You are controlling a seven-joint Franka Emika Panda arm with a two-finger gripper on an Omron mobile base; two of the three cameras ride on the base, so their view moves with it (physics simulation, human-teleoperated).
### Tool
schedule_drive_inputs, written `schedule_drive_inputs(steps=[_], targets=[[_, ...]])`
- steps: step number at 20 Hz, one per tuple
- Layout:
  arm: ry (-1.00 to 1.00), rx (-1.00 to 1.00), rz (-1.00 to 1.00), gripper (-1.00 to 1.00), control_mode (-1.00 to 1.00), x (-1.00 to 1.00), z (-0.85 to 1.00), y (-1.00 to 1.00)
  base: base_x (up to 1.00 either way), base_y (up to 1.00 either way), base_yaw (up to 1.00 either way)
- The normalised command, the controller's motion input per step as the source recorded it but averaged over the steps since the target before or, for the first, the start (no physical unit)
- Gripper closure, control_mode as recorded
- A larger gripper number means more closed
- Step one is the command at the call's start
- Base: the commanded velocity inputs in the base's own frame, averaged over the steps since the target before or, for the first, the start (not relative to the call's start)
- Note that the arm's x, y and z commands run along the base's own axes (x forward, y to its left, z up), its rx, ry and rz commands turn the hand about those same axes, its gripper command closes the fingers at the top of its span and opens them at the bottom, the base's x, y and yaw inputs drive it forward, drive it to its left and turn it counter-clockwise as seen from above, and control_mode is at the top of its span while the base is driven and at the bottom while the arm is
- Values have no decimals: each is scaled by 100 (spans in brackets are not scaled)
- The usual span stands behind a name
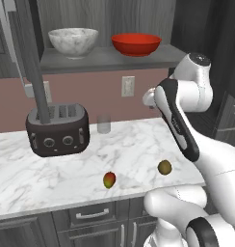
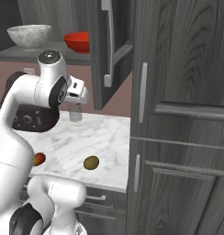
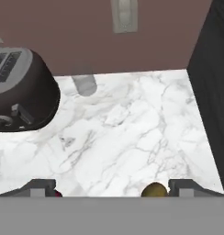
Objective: Pick both bowls and place them on the counter. Then place the potato in one bowl and place the mango in the other bowl.
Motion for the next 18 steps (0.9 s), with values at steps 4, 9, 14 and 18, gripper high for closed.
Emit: schedule_drive_inputs(steps=[4,9,14,18], targets=[[-12,35,-32,-100,-100,-15,42,3,0,0,0],[-1,34,-39,-100,-100,-7,50,1,0,0,0],[0,31,-33,-100,-100,0,48,4,0,0,0],[-1,20,-29,-100,-100,10,44,4,0,0,0]])
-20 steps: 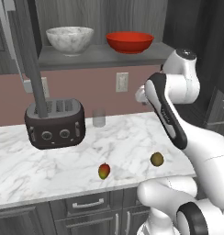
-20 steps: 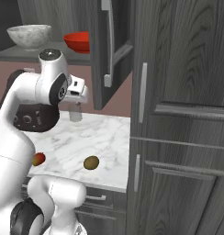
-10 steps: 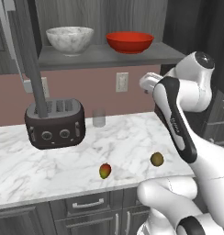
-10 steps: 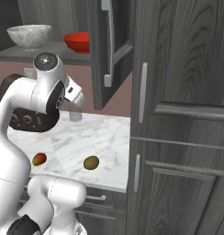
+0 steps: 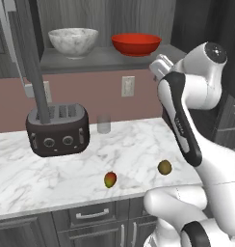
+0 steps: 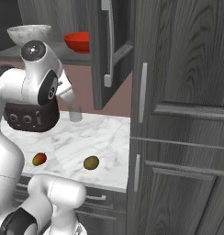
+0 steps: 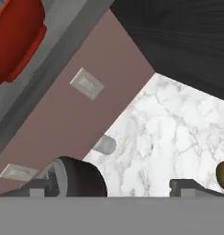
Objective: Pick both bowls and place them on the counter. Then place the potato in one bowl and place the mango in the other bowl.
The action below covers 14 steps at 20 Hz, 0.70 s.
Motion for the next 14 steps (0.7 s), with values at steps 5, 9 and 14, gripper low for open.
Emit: schedule_drive_inputs(steps=[5,9,14], targets=[[-2,23,-17,-100,-100,16,42,1,0,0,0],[-3,18,-10,-100,-100,22,29,0,0,0,0],[-4,25,-2,-100,-100,31,33,-1,0,0,0]])
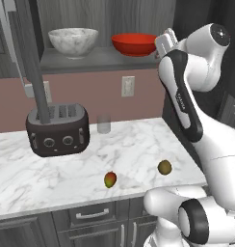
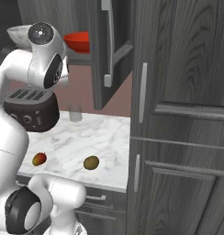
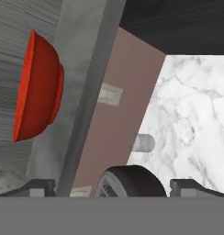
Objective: Pick both bowls and place them on the counter. Then place the potato in one bowl and place the mango in the other bowl.
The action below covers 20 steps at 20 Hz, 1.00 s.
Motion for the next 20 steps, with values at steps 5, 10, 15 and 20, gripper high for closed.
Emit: schedule_drive_inputs(steps=[5,10,15,20], targets=[[-5,23,0,-100,-100,34,33,0,0,0,0],[-3,14,0,-100,-100,49,24,0,0,0,0],[0,4,0,-100,-100,48,23,0,0,0,0],[3,0,0,-100,-100,48,13,0,0,0,0]])
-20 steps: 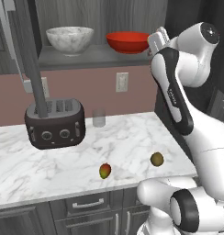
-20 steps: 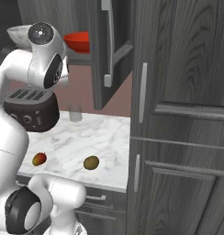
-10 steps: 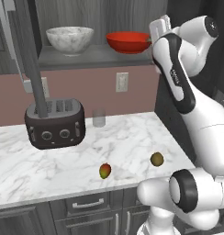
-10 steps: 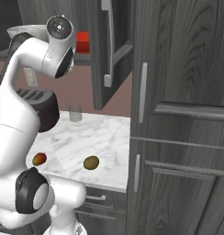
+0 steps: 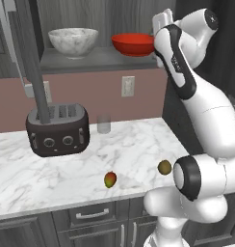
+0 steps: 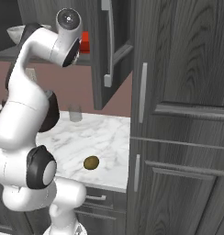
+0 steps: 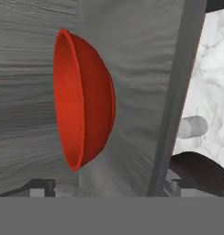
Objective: Pick both bowls and place them on the counter. Then place the potato in one bowl and place the mango in the other bowl.
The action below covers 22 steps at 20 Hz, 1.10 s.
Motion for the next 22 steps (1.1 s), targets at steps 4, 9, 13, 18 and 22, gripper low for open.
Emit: schedule_drive_inputs(steps=[4,9,13,18,22], targets=[[13,0,0,-100,-100,48,0,0,0,0,0],[15,0,0,-100,-100,46,-3,0,0,0,0],[4,0,0,-100,-100,45,0,-6,0,0,0],[9,0,0,-100,-100,31,-12,-2,0,0,0],[14,0,0,-100,-100,28,-21,0,0,0,0]])
